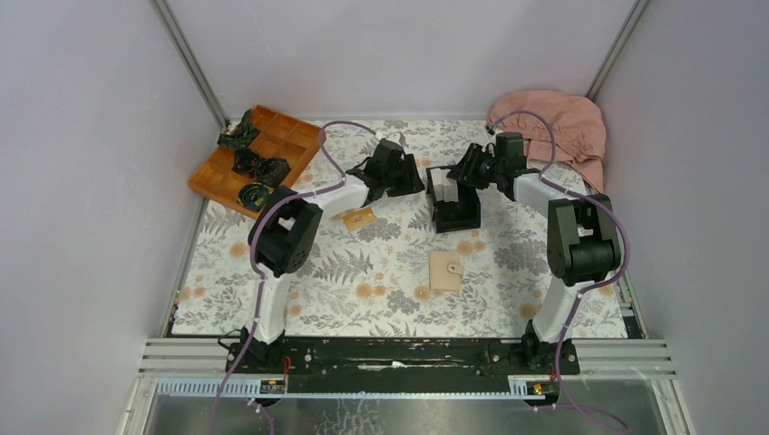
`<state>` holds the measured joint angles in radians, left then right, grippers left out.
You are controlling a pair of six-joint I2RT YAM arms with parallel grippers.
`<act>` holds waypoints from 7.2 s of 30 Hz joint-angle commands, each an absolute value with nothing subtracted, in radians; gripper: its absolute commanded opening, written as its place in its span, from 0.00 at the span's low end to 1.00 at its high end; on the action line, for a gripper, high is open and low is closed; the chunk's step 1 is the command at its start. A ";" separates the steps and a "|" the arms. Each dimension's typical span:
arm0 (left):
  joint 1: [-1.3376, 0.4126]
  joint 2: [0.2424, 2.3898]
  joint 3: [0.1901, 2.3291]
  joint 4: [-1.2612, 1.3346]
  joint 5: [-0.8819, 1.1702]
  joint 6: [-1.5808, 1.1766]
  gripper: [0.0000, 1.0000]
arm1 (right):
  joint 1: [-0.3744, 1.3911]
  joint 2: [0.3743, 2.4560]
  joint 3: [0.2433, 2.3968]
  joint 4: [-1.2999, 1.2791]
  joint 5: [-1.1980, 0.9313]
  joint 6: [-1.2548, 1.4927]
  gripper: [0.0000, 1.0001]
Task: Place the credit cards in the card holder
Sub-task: Pick up the credit card from the storage box.
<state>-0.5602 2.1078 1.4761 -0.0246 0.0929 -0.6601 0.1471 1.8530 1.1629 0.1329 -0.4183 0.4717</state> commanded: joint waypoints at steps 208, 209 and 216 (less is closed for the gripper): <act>-0.612 1.745 0.538 1.388 0.517 -1.266 0.32 | 0.365 1.191 0.392 0.867 -0.719 0.911 0.00; -0.608 1.739 0.531 1.377 0.511 -1.259 0.47 | 0.365 1.163 0.403 0.821 -0.714 0.893 0.00; -0.585 1.641 0.461 1.243 0.434 -1.176 0.65 | 0.364 1.003 0.543 0.300 -0.597 0.672 0.00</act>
<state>-0.5983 1.7111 0.4957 1.2892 0.4984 -1.2472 0.3595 1.0809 0.4236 0.5922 -0.6647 0.8272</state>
